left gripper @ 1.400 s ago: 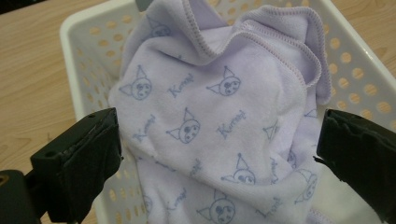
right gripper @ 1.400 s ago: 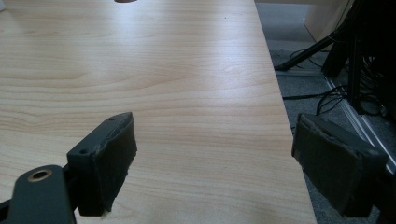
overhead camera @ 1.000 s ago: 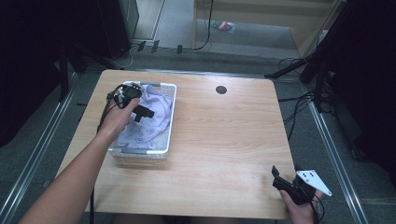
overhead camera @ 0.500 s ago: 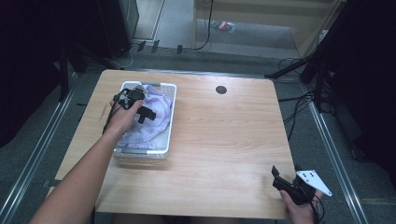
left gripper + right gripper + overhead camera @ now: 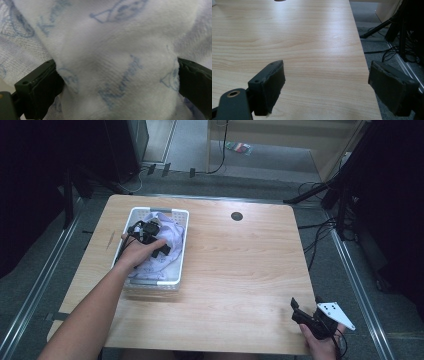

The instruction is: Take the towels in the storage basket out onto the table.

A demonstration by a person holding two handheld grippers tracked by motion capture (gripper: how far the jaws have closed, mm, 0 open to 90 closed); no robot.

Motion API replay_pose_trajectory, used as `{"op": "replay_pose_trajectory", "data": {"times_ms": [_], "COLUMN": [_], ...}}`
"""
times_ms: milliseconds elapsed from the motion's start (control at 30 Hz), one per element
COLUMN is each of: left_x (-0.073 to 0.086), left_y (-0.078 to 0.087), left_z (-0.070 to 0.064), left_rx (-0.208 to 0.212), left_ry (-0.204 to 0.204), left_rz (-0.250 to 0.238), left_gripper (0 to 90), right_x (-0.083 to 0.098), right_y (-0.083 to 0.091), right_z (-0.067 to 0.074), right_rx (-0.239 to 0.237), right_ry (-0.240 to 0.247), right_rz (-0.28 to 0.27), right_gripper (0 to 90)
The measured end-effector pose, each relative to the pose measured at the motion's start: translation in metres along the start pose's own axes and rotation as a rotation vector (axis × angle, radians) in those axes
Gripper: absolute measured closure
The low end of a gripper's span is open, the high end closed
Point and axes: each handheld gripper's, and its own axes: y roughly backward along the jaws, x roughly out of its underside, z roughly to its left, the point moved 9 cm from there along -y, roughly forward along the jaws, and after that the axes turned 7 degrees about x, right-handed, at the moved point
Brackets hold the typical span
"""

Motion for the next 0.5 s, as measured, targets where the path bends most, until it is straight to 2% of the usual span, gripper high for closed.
{"op": "replay_pose_trajectory", "data": {"times_ms": [167,333,400,467,500], "left_x": [0.0011,0.0016,0.0016,0.0015,0.0012], "left_y": [0.0001,0.0026,0.0053,0.0074,0.0092], "left_z": [-0.0006,-0.0003,0.0017,0.0032,0.0039], "left_rx": [0.001,0.003,0.002,0.002,0.001], "left_ry": [0.01,0.008,0.014,0.018,0.018], "left_rz": [0.009,0.017,0.019,0.022,0.021], "left_gripper": [1.6,6.8,11.7,21.5,21.5], "right_x": [0.0,0.0,0.0,0.0,0.0], "right_y": [-0.0001,-0.0002,-0.0001,-0.0001,-0.0001], "right_z": [0.0,0.0,0.0,0.0,0.0], "right_rx": [0.001,0.001,0.002,0.002,0.002], "right_ry": [0.001,0.003,0.002,0.001,0.001], "right_rz": [0.0,0.0,-0.001,-0.001,-0.001], "right_gripper": [14.4,14.5,14.5,14.5,14.5]}}
